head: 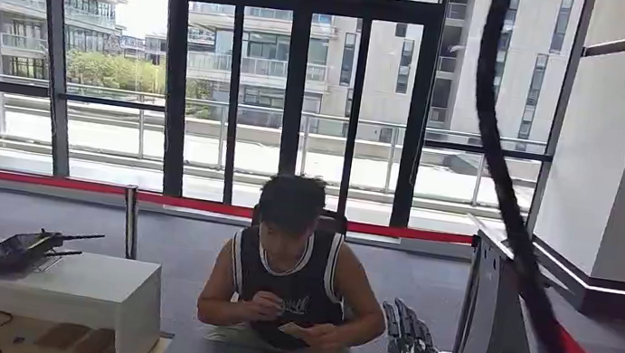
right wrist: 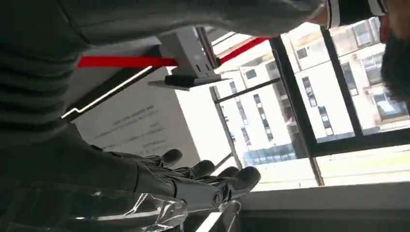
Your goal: Pass the card to the sensor for recognition and then transmit it.
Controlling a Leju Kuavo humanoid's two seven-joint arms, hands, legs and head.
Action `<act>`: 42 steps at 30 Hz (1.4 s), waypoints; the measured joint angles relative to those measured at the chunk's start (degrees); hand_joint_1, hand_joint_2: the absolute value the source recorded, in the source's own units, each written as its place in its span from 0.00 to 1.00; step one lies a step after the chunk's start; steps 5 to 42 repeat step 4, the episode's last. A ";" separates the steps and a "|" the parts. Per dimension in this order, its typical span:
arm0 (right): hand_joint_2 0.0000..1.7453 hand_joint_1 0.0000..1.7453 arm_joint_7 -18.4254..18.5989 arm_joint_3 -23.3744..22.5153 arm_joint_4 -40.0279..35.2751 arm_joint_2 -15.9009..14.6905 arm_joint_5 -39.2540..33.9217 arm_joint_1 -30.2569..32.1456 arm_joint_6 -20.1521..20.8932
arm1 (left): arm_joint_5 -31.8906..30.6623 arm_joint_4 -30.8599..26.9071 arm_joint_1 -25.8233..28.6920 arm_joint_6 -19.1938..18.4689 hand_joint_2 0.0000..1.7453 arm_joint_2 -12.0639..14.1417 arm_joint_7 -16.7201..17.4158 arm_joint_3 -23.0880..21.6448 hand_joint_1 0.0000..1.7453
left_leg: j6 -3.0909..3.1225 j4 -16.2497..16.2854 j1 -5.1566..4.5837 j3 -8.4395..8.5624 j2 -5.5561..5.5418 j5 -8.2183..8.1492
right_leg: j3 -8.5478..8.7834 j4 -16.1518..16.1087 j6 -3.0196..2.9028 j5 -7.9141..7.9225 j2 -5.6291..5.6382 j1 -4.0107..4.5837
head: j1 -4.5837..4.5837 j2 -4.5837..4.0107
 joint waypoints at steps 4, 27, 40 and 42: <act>0.00 0.00 4.22 -3.90 -9.08 -6.78 3.76 8.12 -0.74 | 1.79 0.00 0.88 0.72 0.00 0.00 -0.02 0.22 0.00 | 0.10 0.06 0.05 0.17 -0.10 -0.09 | 0.28 -0.21 0.11 -0.07 -0.04 0.05 | -0.04 0.00; 0.00 0.00 4.22 -3.90 -9.08 -6.78 3.76 8.12 -0.74 | 1.79 0.00 0.88 0.72 0.00 0.00 -0.02 0.22 0.00 | 0.10 0.06 0.05 0.17 -0.10 -0.09 | 0.28 -0.21 0.11 -0.07 -0.04 0.05 | -0.04 0.00; 0.00 0.00 4.22 -3.90 -9.08 -6.78 3.76 8.12 -0.74 | 1.79 0.00 0.88 0.72 0.00 0.00 -0.02 0.22 0.00 | 0.10 0.06 0.05 0.17 -0.10 -0.09 | 0.28 -0.21 0.11 -0.07 -0.04 0.05 | -0.04 0.00; 0.00 0.00 4.22 -3.90 -9.08 -6.78 3.76 8.12 -0.74 | 1.79 0.00 0.88 0.72 0.00 0.00 -0.02 0.22 0.00 | 0.10 0.06 0.05 0.17 -0.10 -0.09 | 0.28 -0.21 0.11 -0.07 -0.04 0.05 | -0.04 0.00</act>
